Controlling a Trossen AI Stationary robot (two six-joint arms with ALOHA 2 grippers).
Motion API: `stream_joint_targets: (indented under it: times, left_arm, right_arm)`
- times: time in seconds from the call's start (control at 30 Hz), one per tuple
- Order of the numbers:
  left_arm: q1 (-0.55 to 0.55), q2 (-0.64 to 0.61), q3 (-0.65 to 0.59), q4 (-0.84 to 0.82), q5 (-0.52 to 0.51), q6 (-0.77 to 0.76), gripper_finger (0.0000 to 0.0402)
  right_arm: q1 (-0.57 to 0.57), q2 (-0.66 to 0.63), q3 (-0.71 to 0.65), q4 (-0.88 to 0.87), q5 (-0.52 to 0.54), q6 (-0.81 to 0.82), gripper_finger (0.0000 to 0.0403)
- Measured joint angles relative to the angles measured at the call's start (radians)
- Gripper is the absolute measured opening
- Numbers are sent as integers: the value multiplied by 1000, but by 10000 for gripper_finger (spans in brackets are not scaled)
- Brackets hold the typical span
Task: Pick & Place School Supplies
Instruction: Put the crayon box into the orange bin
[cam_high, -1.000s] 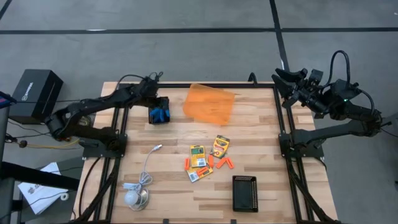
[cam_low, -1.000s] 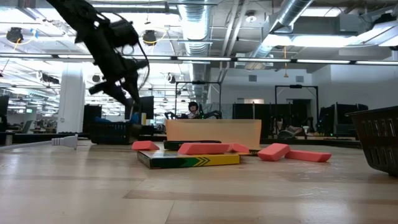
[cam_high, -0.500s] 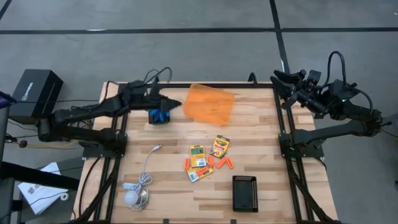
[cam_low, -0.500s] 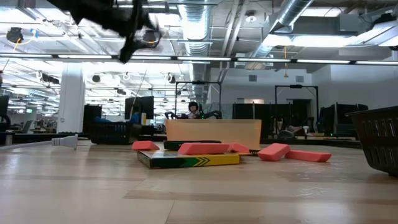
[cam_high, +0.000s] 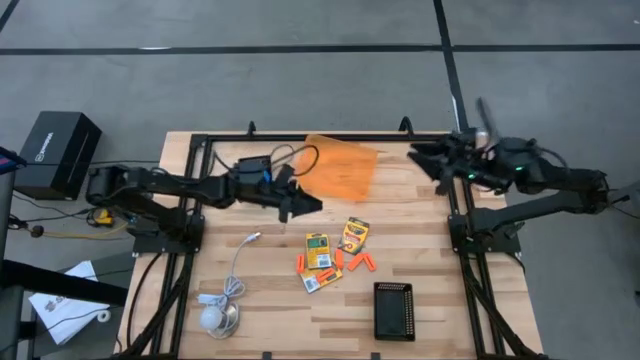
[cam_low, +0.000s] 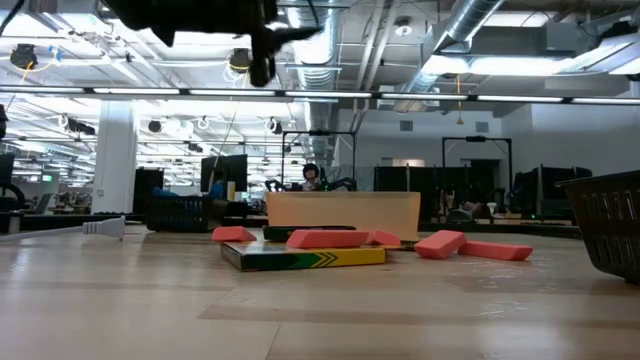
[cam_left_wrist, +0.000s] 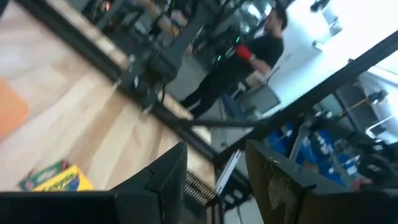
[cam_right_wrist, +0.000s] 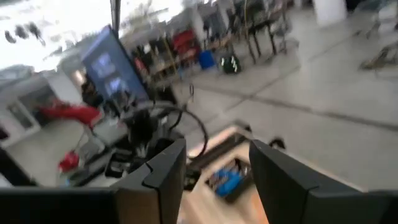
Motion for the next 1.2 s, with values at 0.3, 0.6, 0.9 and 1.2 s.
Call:
stream_joint_targets:
  times: [0.3,0.6,0.9,1.2]
  left_arm:
    - [-23,89,0,-61,92,125,159]
    - [-25,92,0,-347,68,368,159]
    - [39,170,-1,-436,118,421,159]
    - [126,242,-1,-426,292,418,159]
  right_arm:
    - [9,148,-1,-286,-47,238,167]
    - [27,245,0,-241,-53,293,183]
    - [26,264,0,-147,-52,295,183]
    - [26,264,0,-99,-52,295,182]
